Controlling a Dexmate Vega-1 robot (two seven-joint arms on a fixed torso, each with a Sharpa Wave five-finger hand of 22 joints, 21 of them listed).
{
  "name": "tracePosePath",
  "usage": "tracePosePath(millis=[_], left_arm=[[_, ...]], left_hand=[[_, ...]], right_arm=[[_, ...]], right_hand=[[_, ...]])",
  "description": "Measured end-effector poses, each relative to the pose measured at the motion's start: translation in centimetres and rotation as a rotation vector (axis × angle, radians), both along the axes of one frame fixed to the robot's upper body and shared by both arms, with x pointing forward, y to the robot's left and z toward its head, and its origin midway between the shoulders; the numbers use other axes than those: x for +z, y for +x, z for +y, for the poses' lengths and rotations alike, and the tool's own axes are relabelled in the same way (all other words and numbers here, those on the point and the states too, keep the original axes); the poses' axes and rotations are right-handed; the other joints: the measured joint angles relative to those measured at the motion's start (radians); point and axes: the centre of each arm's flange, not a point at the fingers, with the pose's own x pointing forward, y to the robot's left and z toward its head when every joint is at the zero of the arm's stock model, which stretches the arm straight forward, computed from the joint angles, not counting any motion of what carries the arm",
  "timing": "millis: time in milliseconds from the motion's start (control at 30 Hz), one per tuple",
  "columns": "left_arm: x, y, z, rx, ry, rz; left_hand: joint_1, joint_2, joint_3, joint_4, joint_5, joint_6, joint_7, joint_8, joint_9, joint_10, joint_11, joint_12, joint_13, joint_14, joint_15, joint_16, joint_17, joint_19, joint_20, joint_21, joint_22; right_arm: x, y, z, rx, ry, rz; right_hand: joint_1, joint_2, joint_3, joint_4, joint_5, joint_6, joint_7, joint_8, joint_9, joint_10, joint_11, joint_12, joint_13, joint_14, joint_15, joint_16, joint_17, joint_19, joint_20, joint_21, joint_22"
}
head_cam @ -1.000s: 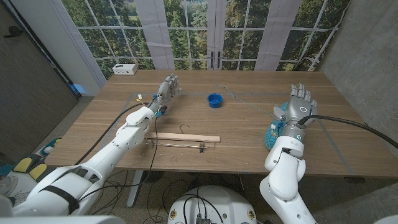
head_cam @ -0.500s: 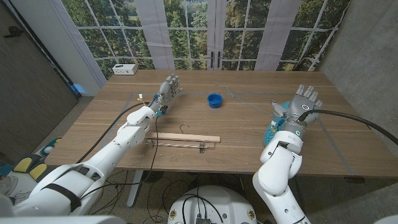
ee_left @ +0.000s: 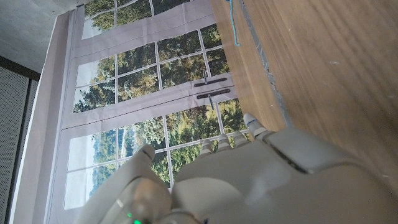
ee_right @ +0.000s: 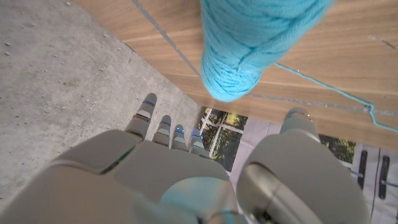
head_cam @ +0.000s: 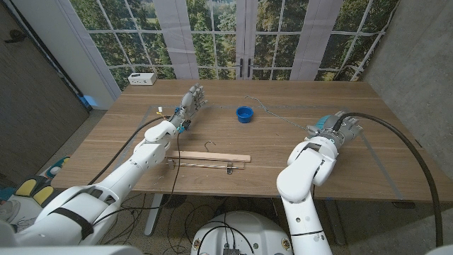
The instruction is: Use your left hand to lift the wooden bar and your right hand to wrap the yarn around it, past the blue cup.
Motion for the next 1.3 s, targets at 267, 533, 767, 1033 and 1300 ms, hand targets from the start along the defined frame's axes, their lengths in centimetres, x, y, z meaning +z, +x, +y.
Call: tracePosePath(millis=[267,533,767,1033,1300], left_arm=[[0.0,0.0,0.1,0.000,-0.001,-0.001],[0.0,0.1,0.2,0.002,-0.003,0.000],[0.1,0.1,0.4,0.005,-0.005,-0.002],[-0.1,0.0,0.6,0.009,-0.005,-0.001],[-0.1,-0.1,0.8,0.011,-0.005,-0.003]], left_hand=[[0.000,0.000,0.000,0.000,0.000,0.000,0.000,0.000,0.000,0.000,0.000,0.000,0.000,0.000,0.000,0.000,0.000,0.000,0.000,-0.008,0.000],[0.000,0.000,0.000,0.000,0.000,0.000,0.000,0.000,0.000,0.000,0.000,0.000,0.000,0.000,0.000,0.000,0.000,0.000,0.000,-0.008,0.000],[0.000,0.000,0.000,0.000,0.000,0.000,0.000,0.000,0.000,0.000,0.000,0.000,0.000,0.000,0.000,0.000,0.000,0.000,0.000,-0.015,0.000],[0.000,0.000,0.000,0.000,0.000,0.000,0.000,0.000,0.000,0.000,0.000,0.000,0.000,0.000,0.000,0.000,0.000,0.000,0.000,-0.023,0.000],[0.003,-0.003,0.000,0.000,0.000,0.000,0.000,0.000,0.000,0.000,0.000,0.000,0.000,0.000,0.000,0.000,0.000,0.000,0.000,-0.031,0.000]], right_arm=[[0.0,0.6,0.1,-0.020,0.033,0.084],[-0.4,1.4,0.2,-0.020,0.054,0.206],[-0.6,2.3,0.0,-0.013,0.079,0.269],[-1.0,3.5,-0.3,-0.015,0.118,0.350],[-1.3,4.8,-1.1,-0.035,0.162,0.443]], right_hand=[[-0.003,0.003,-0.003,0.003,0.004,-0.005,0.005,0.000,0.000,0.000,0.000,0.000,0.000,0.000,-0.011,0.000,0.000,0.000,0.000,0.000,0.000],[-0.007,-0.001,-0.007,0.007,0.004,-0.003,0.007,0.000,-0.001,0.000,0.000,0.000,0.000,0.000,-0.012,0.000,0.000,0.000,0.000,0.000,0.000],[-0.012,0.001,-0.014,0.008,0.012,0.000,0.011,0.004,-0.003,0.011,0.000,0.000,0.000,0.018,-0.029,0.009,0.000,0.028,-0.009,0.013,0.000],[-0.012,0.002,-0.015,0.007,0.022,-0.002,0.013,0.004,-0.003,0.021,0.000,0.007,0.000,0.045,-0.023,0.012,-0.002,0.068,-0.005,0.024,0.005],[0.056,0.026,-0.021,-0.020,0.056,-0.102,0.034,-0.012,-0.003,-0.040,0.021,-0.008,0.005,0.059,-0.027,0.012,-0.006,0.123,-0.008,0.028,0.005]])
